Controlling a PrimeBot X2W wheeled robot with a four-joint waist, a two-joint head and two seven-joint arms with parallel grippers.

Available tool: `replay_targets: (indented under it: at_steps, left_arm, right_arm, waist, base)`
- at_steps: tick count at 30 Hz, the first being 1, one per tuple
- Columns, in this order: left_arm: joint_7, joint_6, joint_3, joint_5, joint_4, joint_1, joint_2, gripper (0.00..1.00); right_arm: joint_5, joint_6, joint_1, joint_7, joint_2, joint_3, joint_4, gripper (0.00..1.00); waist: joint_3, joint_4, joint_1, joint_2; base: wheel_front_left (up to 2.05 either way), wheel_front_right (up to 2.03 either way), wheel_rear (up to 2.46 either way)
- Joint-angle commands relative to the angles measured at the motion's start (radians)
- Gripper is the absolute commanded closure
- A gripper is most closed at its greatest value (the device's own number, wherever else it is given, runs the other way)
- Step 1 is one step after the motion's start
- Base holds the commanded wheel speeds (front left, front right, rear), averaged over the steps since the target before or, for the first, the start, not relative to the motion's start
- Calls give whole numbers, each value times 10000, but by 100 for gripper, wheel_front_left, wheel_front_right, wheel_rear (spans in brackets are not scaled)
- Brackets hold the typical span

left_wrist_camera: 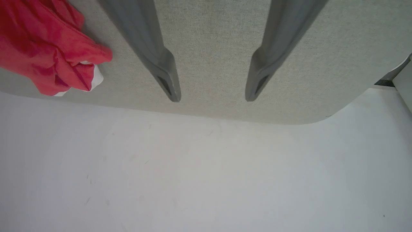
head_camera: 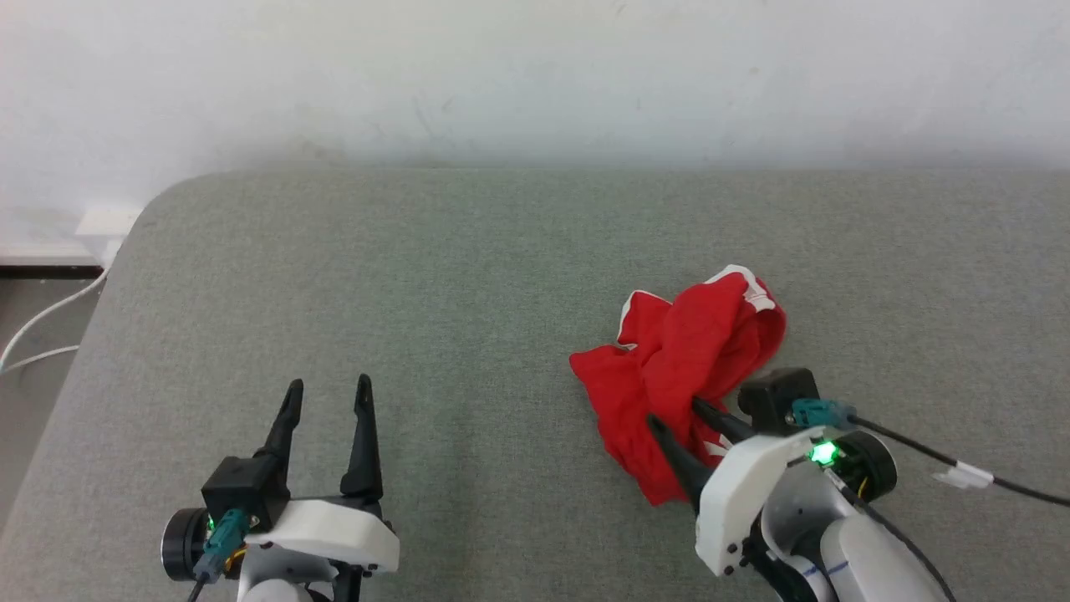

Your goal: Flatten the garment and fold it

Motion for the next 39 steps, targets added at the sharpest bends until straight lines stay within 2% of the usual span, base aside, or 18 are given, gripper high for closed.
replay_targets:
  at_steps: [1, 6, 8, 14, 19, 25, 26, 27, 33, 36, 39]
  left_arm:
    - [-45, -85, 22, 126, -11, -25, -74, 0]
    - [-45, -116, 91, 154, -29, -38, -158, 0]
    - [-45, -134, 122, 176, -47, -18, -192, 0]
    - [-45, -193, 121, 223, -23, 8, -277, 0]
    - [-45, -216, 174, 217, 69, 96, -318, 0]
    - [-45, -285, 155, 239, 190, 67, -346, 0]
    - [-45, -302, 150, 244, 214, 63, -349, 0]
    - [-45, -313, 152, 248, 233, 64, -351, 0]
    - [-45, -312, 222, 244, 218, 94, -364, 0]
    - [-45, -278, 259, 228, 185, 95, -368, 0]
    - [-45, -272, 247, 220, 180, 22, -372, 0]
  right_arm:
    - [71, -9, -329, 88, -62, 48, 233, 100]
    - [99, -9, -575, -195, -117, -154, 213, 100]
    - [-19, -9, -527, -460, -155, -537, -33, 100]
    - [-507, -9, 897, -783, -92, -2947, -1450, 100]
    - [-892, -9, 2854, 67, -14, -4572, -2545, 100]
    - [-604, -9, 4365, 1279, 1, -5269, -2593, 100]
    - [-547, -9, 4396, 1187, 2, -5356, -2666, 53]
    - [-531, -9, 4362, 949, 2, -5532, -2771, 0]
    - [-500, -9, 3652, -271, 3, -6126, -3260, 0]
    - [-732, -9, 2892, -171, 3, -5707, -3137, 0]
    - [-653, -9, 1883, 475, -265, -4823, -2575, 0]
  waist:
    - [101, 144, -1, 0]
    - [195, 115, -1, 0]
    - [228, 62, -1, 0]
    - [254, -96, -1, 0]
    - [165, -330, -1, 0]
    - [65, -427, -1, 0]
    - [47, -427, -1, 0]
    - [36, -430, -1, 0]
    - [46, -431, -1, 0]
    - [110, -487, -1, 0]
    - [206, -518, -1, 0]
  base:
    - [0, 0, 0]
    - [0, 0, 0]
    - [0, 0, 0]
    - [0, 0, 0]
    - [0, 0, 0]
    - [0, 0, 0]
    - [0, 0, 0]
    - [0, 0, 0]
    - [0, 0, 0]
    - [0, 0, 0]
    - [0, 0, 0]
